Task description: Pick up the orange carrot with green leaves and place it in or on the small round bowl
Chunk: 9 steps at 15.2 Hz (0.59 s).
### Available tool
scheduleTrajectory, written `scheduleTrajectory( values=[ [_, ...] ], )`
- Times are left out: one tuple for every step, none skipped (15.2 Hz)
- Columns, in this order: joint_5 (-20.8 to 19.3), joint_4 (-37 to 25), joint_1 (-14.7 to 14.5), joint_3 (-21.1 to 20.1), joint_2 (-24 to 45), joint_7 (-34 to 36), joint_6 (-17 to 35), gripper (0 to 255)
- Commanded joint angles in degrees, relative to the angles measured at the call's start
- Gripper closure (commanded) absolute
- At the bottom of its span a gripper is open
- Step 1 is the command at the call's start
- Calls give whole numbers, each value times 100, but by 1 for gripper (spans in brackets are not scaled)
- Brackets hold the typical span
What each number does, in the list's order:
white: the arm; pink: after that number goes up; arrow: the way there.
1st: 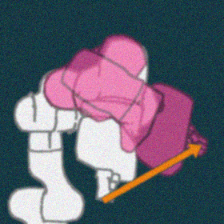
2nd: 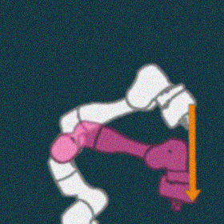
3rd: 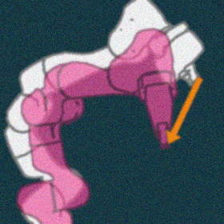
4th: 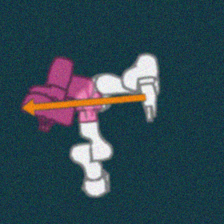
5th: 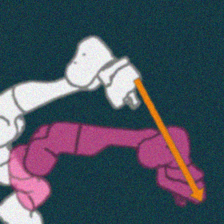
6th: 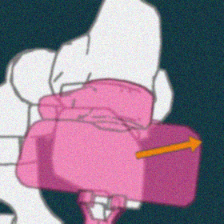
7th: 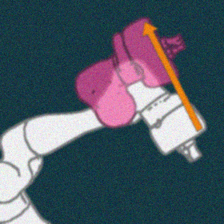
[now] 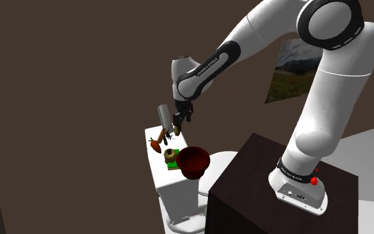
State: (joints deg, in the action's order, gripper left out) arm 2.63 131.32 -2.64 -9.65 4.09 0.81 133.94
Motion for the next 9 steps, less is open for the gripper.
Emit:
scheduleTrajectory(
  values=[
    [-99,-315,-18,4,484,76,240,0],
    [-146,-466,-43,6,703,128,338,0],
    [-193,-624,-70,11,921,179,429,0],
    [-241,-790,-99,18,1138,229,512,0],
    [-286,-963,-131,29,1355,276,587,0],
    [-330,-1144,-166,43,1572,322,654,0],
    [-372,-1333,-201,57,1788,365,713,0],
    [-411,-1530,-239,75,2004,405,764,0],
    [-448,-1735,-277,92,2220,443,807,0]
  ],
)
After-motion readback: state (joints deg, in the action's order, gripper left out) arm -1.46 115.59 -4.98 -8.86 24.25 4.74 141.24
